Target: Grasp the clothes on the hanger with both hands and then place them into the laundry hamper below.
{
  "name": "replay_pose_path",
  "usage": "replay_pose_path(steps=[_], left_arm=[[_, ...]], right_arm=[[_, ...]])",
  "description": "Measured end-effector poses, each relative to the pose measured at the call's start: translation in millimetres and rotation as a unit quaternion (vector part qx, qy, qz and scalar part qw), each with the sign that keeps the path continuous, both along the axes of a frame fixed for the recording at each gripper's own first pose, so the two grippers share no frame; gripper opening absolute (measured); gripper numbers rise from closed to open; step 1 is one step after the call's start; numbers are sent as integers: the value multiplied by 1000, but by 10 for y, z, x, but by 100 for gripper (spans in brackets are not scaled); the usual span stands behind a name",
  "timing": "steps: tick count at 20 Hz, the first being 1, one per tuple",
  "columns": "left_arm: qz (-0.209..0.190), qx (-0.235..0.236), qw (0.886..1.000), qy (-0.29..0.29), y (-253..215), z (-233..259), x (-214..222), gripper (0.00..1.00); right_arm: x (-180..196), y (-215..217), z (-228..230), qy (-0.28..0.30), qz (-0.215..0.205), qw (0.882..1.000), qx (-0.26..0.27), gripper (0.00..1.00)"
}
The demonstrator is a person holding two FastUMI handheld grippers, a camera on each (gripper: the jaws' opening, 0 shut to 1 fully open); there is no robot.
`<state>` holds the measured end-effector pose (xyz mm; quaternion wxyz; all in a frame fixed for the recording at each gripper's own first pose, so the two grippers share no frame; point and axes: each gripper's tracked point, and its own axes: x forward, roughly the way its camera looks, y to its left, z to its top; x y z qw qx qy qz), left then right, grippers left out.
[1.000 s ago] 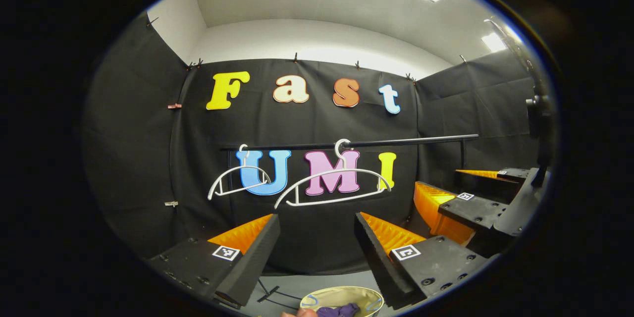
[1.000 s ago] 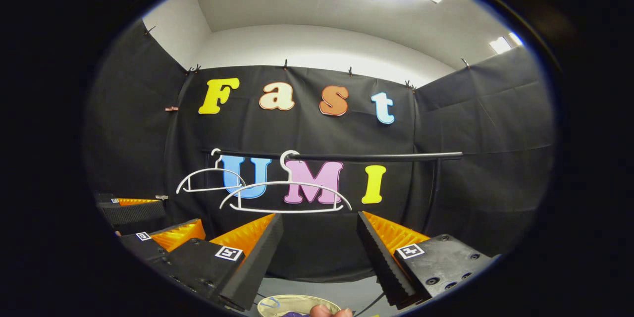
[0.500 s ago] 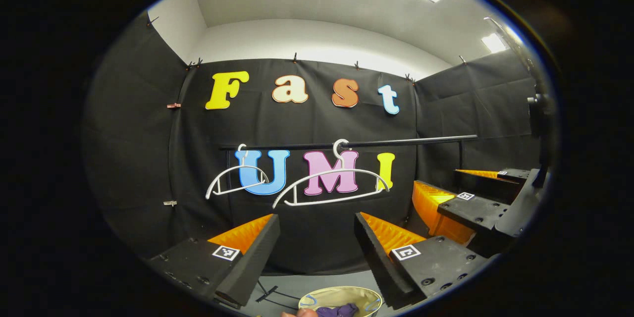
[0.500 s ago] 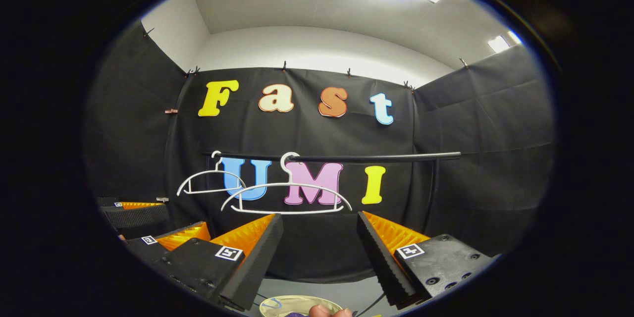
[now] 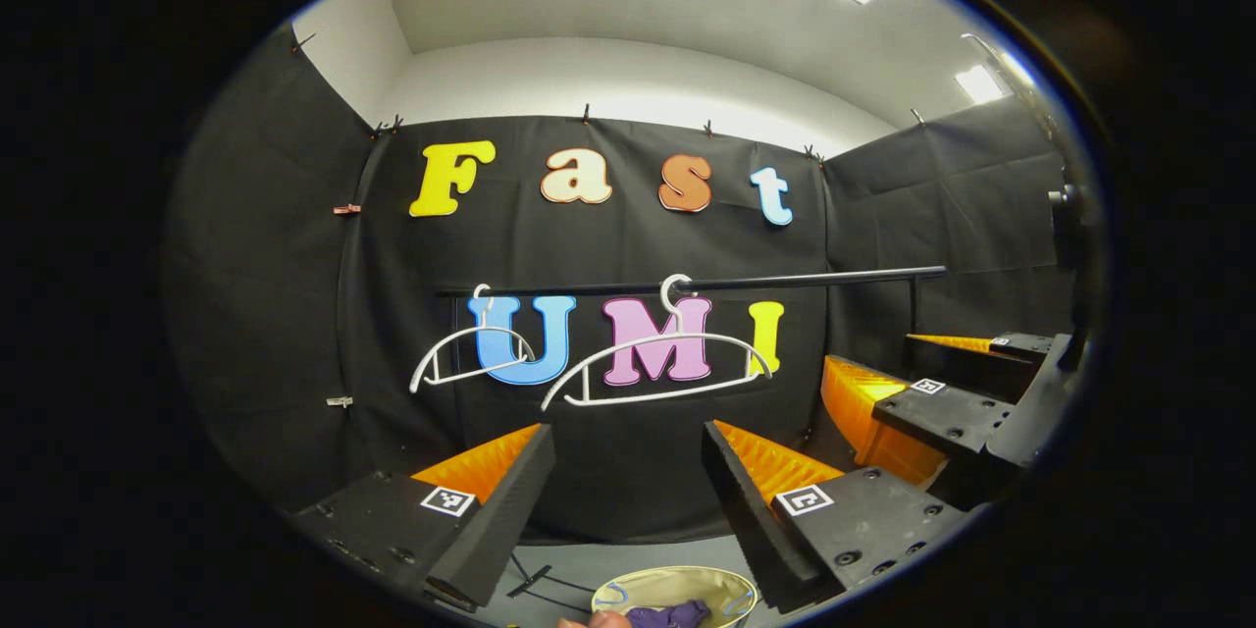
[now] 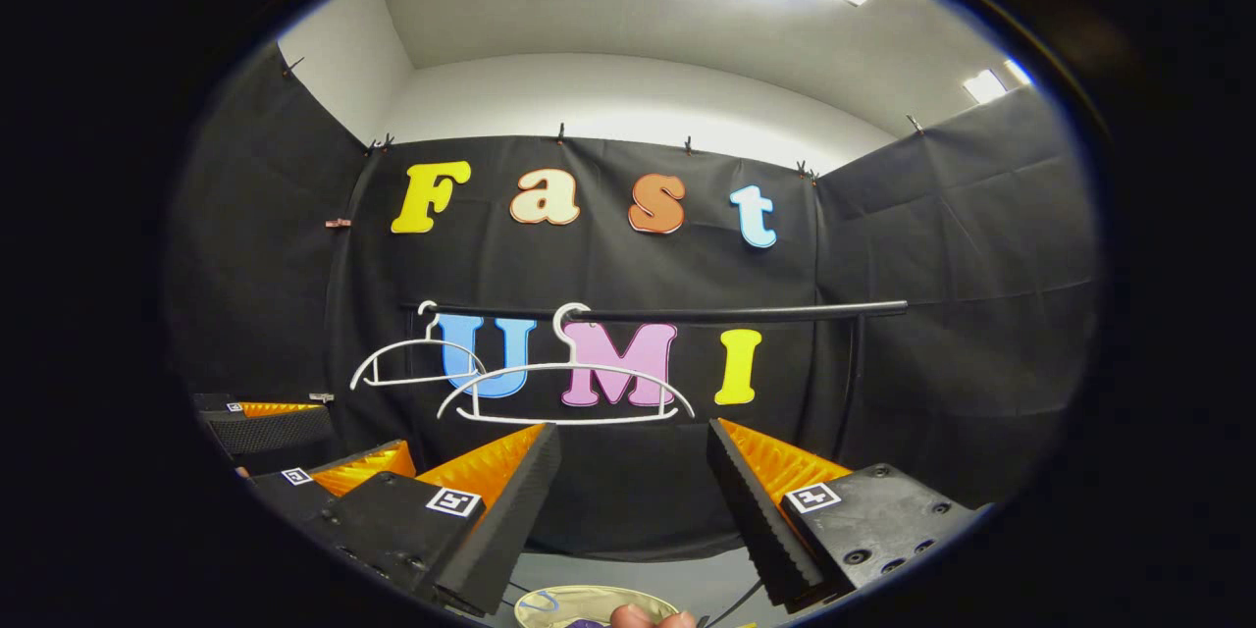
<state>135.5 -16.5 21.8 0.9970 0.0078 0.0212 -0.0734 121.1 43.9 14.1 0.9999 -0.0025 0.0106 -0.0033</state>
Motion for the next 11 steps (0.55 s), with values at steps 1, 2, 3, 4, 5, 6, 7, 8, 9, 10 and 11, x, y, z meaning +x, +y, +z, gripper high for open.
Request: replay_pose_path(steps=[1,2,3,4,5,6,7,8,9,10,11], left_arm=[[-1,0,1000,0,-8,5,1,95],[-1,0,1000,0,-13,-6,-1,94],[-2,1,1000,0,-10,-1,-1,95],[-1,1,1000,0,-3,-4,-7,94],[-1,1,1000,0,-2,-4,-9,95],[-1,1,1000,1,-1,-15,-13,95],[-1,1,1000,2,4,-16,-15,95],[-1,0,1000,2,13,-15,-24,95],[-1,0,1000,2,17,-10,-31,95],[-1,0,1000,2,25,-14,-27,95],[0,0,1000,3,32,-16,-18,93]], right_arm=[[4,0,-7,1,0,1000,0,96],[-1,3,-14,2,0,1000,0,96],[0,-1,-22,2,-1,1000,1,96],[3,0,-16,2,-1,1000,1,96],[2,-2,-13,2,-2,1000,1,96],[0,5,-17,2,-2,1000,1,96],[-4,11,-27,3,-1,1000,0,96],[3,22,-36,4,-1,1000,0,96],[3,32,-36,4,0,1000,1,96],[8,37,-37,4,1,1000,1,96],[7,39,-38,4,2,1000,0,96]])
